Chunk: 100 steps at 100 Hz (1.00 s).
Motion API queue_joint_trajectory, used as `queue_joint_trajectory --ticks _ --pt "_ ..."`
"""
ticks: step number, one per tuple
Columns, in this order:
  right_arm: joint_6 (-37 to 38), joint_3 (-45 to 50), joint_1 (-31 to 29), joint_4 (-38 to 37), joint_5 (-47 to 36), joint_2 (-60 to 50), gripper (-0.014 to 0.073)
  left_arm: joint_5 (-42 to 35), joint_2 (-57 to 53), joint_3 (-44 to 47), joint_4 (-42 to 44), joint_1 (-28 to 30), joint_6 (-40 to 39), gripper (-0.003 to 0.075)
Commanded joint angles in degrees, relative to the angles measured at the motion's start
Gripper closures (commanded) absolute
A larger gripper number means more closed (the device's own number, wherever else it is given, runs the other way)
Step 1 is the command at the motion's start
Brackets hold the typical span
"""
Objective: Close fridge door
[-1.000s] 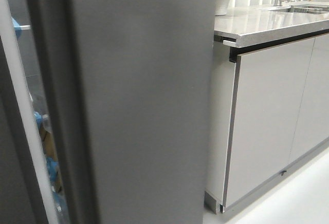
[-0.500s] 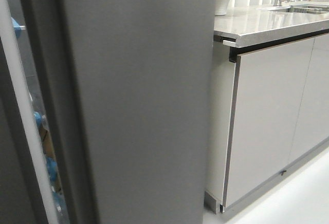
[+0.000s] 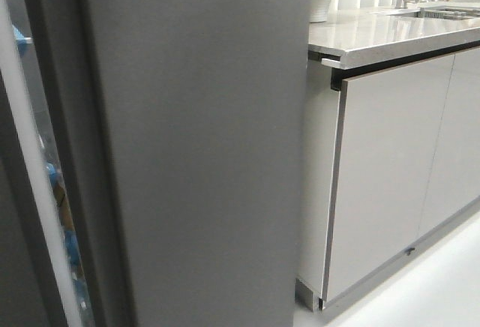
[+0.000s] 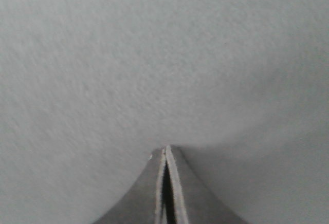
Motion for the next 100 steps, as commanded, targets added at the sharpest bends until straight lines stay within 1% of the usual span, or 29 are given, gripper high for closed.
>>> queue_joint_trajectory --ticks 1,29,68,84,100 --pt "-1.1 -4.9 0.8 -2.4 -0.8 -0.8 0.0639 -4.2 -0.6 2.0 -0.2 0.0 -0.1 0.0740" --pt "-1.1 -12.3 2.6 -4.2 -4.6 6.4 0.0639 -4.2 -0.6 2.0 -0.2 0.0 -0.1 0.0740" --pt "-1.1 -24.4 6.3 -4.4 -5.0 18.9 0.0639 -4.2 -0.6 2.0 -0.2 0.0 -0.1 0.0740" --pt "-1.1 -26.9 7.9 -4.5 -5.1 21.9 0.0639 -4.2 -0.6 2.0 -0.2 0.0 -0.1 0.0740" --pt "-1.1 -27.6 9.0 -4.6 -3.1 23.2 0.0639 -4.2 -0.6 2.0 -0.2 0.0 -0.1 0.0740"
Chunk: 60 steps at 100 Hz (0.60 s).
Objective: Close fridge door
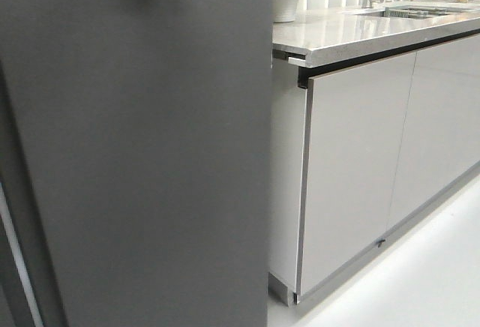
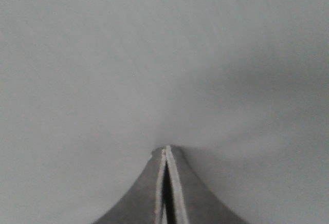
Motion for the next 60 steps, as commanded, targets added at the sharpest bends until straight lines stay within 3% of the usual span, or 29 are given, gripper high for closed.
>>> queue_joint_trajectory --ticks 1,25,60 --pt "-0.4 -2.0 0.8 0.7 0.2 -3.1 0.0639 -4.2 -0.6 2.0 -0.2 0.0 -0.1 0.0740" --pt "-0.4 -2.0 1.1 -1.2 4.1 -3.1 0.0639 -4.2 -0.6 2.0 -0.2 0.0 -0.1 0.0740" --pt "3.1 -2.0 1.1 -14.6 7.8 -3.9 0.0639 -4.2 -0.6 2.0 -0.2 0.0 -0.1 0.0740"
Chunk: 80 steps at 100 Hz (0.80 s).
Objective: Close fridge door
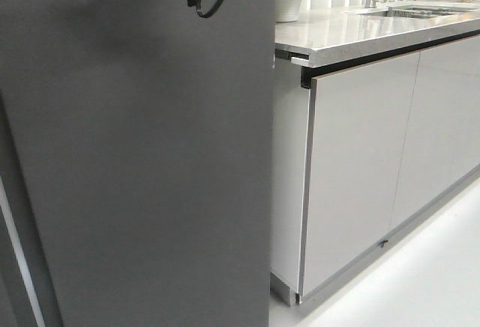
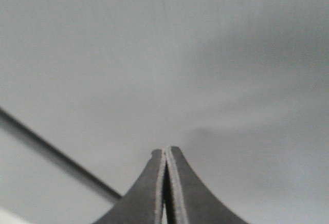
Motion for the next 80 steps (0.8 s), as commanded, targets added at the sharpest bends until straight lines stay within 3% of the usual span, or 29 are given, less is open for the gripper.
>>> queue_joint_trajectory --ticks 1,25,58,80 --pt "0.4 -2.0 -0.2 -1.5 1.1 -5.4 0.0639 -4.2 -0.6 2.0 -0.2 0.0 -0.1 0.0740" --pt "4.8 -2.0 -0.2 -11.5 3.0 -9.1 0.0639 -4.2 -0.6 2.0 -0.2 0.0 -0.1 0.0740" --pt "4.8 -2.0 -0.2 -11.3 -9.6 -9.4 0.0639 -4.2 -0.6 2.0 -0.2 0.0 -0.1 0.0740" --pt "4.8 -2.0 -0.2 -13.1 -4.6 -11.0 0.0639 -4.2 -0.6 2.0 -0.2 0.0 -0.1 0.0740"
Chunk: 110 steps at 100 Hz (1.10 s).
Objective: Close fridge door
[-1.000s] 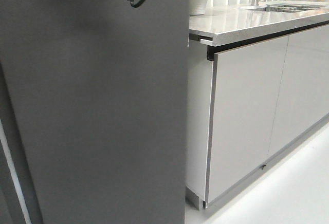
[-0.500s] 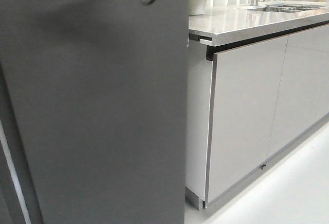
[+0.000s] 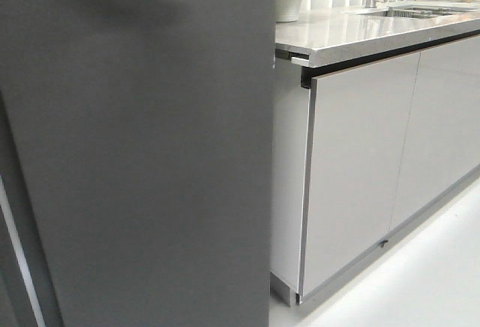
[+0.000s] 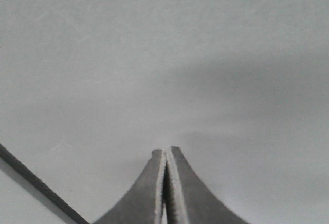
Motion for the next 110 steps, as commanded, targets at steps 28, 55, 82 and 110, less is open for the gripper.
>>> queue_joint_trajectory --ticks 28,55,82,110 --pt "22.9 -1.9 -1.3 -28.5 15.7 -14.4 0.0639 -4.2 -0.6 2.0 -0.2 0.0 -0.1 0.0740" --pt "35.2 -1.6 -2.0 -50.8 26.9 -25.0 0.0639 -4.2 -0.6 2.0 -0.2 0.0 -0.1 0.0740" --pt "35.5 5.6 -7.8 -52.3 29.6 -35.5 0.0639 -4.2 -0.6 2.0 -0.2 0.0 -0.1 0.0740" --pt "35.5 30.9 -15.7 -53.4 19.0 -55.2 0.0639 -4.2 -0.6 2.0 -0.2 0.0 -0.1 0.0740"
